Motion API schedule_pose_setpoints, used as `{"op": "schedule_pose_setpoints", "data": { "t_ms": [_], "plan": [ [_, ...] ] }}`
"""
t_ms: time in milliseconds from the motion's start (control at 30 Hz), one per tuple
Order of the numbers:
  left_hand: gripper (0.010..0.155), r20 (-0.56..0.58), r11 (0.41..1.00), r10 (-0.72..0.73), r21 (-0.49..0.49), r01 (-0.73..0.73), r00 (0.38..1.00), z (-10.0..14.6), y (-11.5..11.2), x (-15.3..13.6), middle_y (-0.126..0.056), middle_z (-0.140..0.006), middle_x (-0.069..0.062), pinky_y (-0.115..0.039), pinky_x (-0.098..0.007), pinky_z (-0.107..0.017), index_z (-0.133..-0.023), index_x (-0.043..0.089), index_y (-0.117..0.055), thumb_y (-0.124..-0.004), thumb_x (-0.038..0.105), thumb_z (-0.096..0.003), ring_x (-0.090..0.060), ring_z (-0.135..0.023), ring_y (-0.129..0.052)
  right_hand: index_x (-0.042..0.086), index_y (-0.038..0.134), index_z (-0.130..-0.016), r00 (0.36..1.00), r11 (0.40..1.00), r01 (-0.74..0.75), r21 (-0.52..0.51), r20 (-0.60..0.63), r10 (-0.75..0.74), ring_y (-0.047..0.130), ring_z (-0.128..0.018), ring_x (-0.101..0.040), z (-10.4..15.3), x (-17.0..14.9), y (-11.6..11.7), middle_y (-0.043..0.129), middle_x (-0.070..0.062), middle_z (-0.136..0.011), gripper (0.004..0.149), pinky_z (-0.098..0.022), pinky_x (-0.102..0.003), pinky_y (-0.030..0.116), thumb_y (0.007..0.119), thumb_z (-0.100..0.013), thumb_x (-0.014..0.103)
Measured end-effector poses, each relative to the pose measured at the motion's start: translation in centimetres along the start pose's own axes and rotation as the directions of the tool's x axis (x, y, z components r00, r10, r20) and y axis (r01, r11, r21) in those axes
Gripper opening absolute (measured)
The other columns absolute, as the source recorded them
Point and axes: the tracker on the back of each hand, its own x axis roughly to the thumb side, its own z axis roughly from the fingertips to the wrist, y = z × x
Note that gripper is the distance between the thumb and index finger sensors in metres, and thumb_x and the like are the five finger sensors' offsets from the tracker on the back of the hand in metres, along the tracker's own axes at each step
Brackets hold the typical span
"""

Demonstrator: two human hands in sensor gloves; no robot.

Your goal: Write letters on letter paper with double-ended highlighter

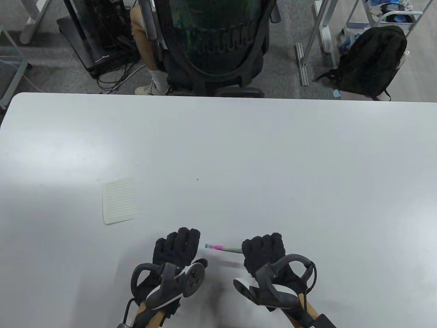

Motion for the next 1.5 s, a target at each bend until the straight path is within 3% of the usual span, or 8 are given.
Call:
{"op": "schedule_pose_setpoints", "data": {
  "t_ms": [300,533,800,1067,1300,1400,1467,1500],
  "plan": [
    [0.066,0.102,0.998,-0.056,-0.022,0.058,0.993,-0.1,-0.5,2.5,-0.058,-0.119,-0.008,-0.059,-0.057,-0.081,-0.118,0.026,-0.040,-0.053,0.051,-0.0582,-0.027,-0.103,-0.073,0.006,0.078,-0.091,0.996,0.996,0.045,-0.078,0.079,-0.039,0.090,-0.072,-0.041,0.2,1.8,-1.0,0.088,-0.019,-0.084,0.049,-0.060,-0.066,0.070,0.075,-0.052,0.036],
    [0.054,0.118,0.996,-0.086,0.013,0.085,0.989,-0.1,-0.7,2.5,-0.078,-0.101,0.003,-0.066,-0.052,-0.079,-0.109,0.029,-0.058,-0.052,0.045,-0.0574,-0.016,-0.084,-0.087,0.007,0.078,-0.091,0.993,0.994,0.055,-0.094,0.106,-0.045,0.090,-0.071,-0.041,0.2,2.1,-1.3,0.088,-0.019,-0.083,0.050,-0.060,-0.065,0.070,0.075,-0.052,0.037],
    [0.053,0.096,0.998,-0.040,0.045,0.036,0.995,0.0,-0.2,1.4,-0.081,-0.095,0.004,-0.069,-0.051,-0.077,-0.107,0.028,-0.061,-0.053,0.043,-0.0566,-0.015,-0.077,-0.089,0.008,0.070,-0.101,0.997,0.996,0.067,-0.060,0.049,-0.064,0.085,-0.079,-0.045,0.5,0.6,-0.8,0.081,-0.023,-0.093,0.057,-0.062,-0.067,0.067,0.069,-0.054,0.041],
    [0.053,0.126,0.999,0.000,0.045,-0.005,0.992,-0.1,-0.2,1.0,-0.082,-0.093,0.006,-0.070,-0.050,-0.078,-0.107,0.031,-0.063,-0.053,0.041,-0.0549,-0.013,-0.077,-0.089,0.009,0.076,-0.094,0.990,0.988,0.133,-0.078,0.065,-0.128,0.091,-0.069,-0.038,0.7,-0.1,-0.6,0.087,-0.017,-0.083,0.048,-0.061,-0.064,0.070,0.067,-0.053,0.033],
    [0.053,0.145,0.995,-0.003,0.102,-0.012,0.989,-0.2,0.2,0.5,-0.085,-0.088,0.010,-0.072,-0.047,-0.077,-0.104,0.033,-0.066,-0.054,0.041,-0.0526,-0.010,-0.073,-0.091,0.009,0.078,-0.091,0.970,0.970,0.236,-0.065,0.082,-0.231,0.093,-0.063,-0.033,0.7,-1.3,-0.6,0.089,-0.014,-0.077,0.048,-0.061,-0.063,0.072,0.064,-0.053,0.034],
    [0.052,0.137,0.990,-0.007,0.143,-0.013,0.990,-0.3,0.4,0.1,-0.085,-0.087,0.009,-0.072,-0.048,-0.077,-0.102,0.033,-0.068,-0.057,0.039,-0.0518,-0.012,-0.073,-0.090,0.007,0.081,-0.091,0.948,0.948,0.314,-0.039,0.062,-0.312,0.091,-0.065,-0.038,0.5,-2.1,-0.8,0.089,-0.018,-0.077,0.047,-0.062,-0.066,0.069,0.065,-0.053,0.030],
    [0.052,0.031,0.975,-0.136,0.181,0.128,0.990,0.0,0.2,-2.6,-0.086,-0.086,0.012,-0.075,-0.045,-0.076,-0.102,0.035,-0.068,-0.055,0.041,-0.0514,-0.009,-0.072,-0.091,0.012,0.079,-0.092,0.990,0.991,0.137,0.003,-0.015,-0.137,0.092,-0.067,-0.033,1.3,-4.7,0.1,0.089,-0.013,-0.079,0.047,-0.062,-0.063,0.071,0.062,-0.054,0.034],
    [0.052,0.011,0.986,-0.018,0.164,0.016,1.000,0.0,0.0,-4.3,-0.086,-0.086,0.011,-0.076,-0.046,-0.075,-0.102,0.034,-0.068,-0.056,0.041,-0.0519,-0.009,-0.072,-0.092,0.010,0.079,-0.092,0.971,0.975,0.224,-0.006,-0.086,-0.224,0.092,-0.067,-0.035,1.9,-6.2,0.7,0.089,-0.014,-0.079,0.047,-0.062,-0.064,0.071,0.063,-0.054,0.033]
  ]
}}
